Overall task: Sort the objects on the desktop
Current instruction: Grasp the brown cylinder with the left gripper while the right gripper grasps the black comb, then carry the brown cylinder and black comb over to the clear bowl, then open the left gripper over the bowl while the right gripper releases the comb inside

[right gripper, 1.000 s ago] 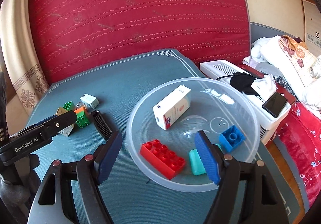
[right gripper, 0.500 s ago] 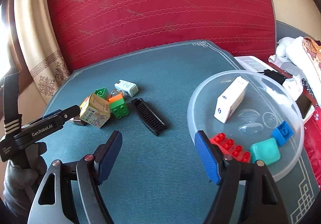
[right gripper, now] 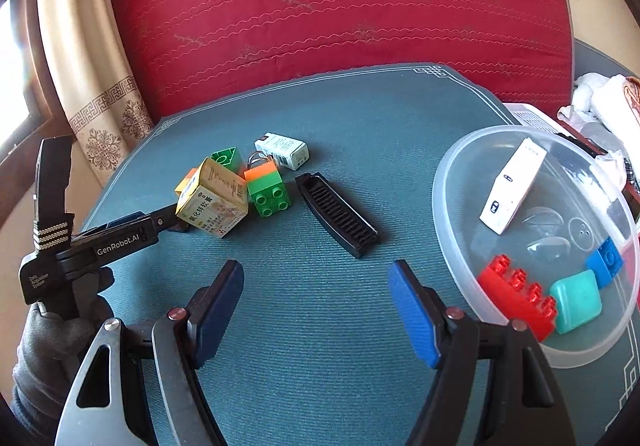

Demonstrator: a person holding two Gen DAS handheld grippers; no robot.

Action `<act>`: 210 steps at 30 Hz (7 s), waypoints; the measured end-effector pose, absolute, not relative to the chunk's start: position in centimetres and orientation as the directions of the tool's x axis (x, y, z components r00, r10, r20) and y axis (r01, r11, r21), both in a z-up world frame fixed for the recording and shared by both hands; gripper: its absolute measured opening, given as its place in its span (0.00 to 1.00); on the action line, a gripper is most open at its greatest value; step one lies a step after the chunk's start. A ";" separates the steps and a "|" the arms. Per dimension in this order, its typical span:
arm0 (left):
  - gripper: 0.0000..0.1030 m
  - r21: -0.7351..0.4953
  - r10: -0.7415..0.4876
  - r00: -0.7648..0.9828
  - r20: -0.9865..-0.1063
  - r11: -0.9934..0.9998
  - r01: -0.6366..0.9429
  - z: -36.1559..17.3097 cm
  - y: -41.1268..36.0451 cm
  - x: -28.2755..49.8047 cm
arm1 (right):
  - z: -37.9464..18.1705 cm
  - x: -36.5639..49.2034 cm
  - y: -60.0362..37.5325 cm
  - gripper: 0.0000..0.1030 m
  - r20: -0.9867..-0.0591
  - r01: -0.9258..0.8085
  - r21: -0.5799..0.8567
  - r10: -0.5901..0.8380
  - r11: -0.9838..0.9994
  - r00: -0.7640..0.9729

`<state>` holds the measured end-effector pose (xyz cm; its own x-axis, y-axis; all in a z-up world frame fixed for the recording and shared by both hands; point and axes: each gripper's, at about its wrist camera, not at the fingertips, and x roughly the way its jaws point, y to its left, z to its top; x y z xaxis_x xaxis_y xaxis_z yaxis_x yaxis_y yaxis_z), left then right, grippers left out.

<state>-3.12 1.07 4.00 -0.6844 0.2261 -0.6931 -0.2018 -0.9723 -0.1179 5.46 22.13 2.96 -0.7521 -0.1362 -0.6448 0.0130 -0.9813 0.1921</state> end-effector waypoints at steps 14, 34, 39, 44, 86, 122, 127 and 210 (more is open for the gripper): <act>0.62 -0.066 0.181 -0.663 -0.726 -0.979 -0.195 3.3 2.1 -3.6 | 2.4 3.6 21.2 0.76 -0.665 0.060 0.194 -0.176 -0.979 -0.726; 0.62 -0.080 0.173 -0.731 -0.660 -0.984 -0.161 4.6 0.2 -0.1 | 1.7 -2.8 19.7 0.53 -0.697 0.054 0.005 -0.042 -0.999 -0.716; 0.62 -0.087 0.172 -0.732 -0.659 -0.984 -0.153 4.7 0.4 -0.2 | 0.9 -4.4 19.9 0.53 -0.723 0.056 -0.017 -0.026 -0.998 -0.691; 0.62 -0.089 0.174 -0.731 -0.660 -0.984 -0.154 4.6 0.4 0.0 | 0.1 -5.1 21.0 0.53 -0.742 0.042 0.020 -0.043 -0.999 -0.669; 0.62 -0.068 0.156 -0.778 -0.609 -0.987 -0.145 5.3 0.7 0.5 | 0.9 1.9 19.9 0.30 -0.713 0.082 0.148 -0.164 -0.986 -0.682; 0.62 -0.036 0.243 -0.799 -0.550 -0.963 -0.268 8.6 6.5 5.5 | 6.6 7.1 28.0 0.28 -0.588 -0.016 0.188 -0.099 -0.982 -0.803; 0.62 -0.055 0.263 -0.788 -0.556 -0.958 -0.281 8.7 7.6 5.9 | 6.4 7.8 29.4 0.28 -0.581 0.028 0.284 -0.195 -0.958 -0.790; 0.76 -0.200 0.635 -0.485 -0.601 -0.707 -0.678 9.1 26.6 4.8 | 3.9 9.2 45.0 0.47 -0.593 -0.315 0.312 0.076 -0.896 -0.802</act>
<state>4.77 26.64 9.10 -0.4851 0.6350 -0.6012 -0.6781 -0.7073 -0.1998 9.23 44.96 3.91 -0.8019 0.0755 -0.5927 -0.3150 -0.8964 0.3119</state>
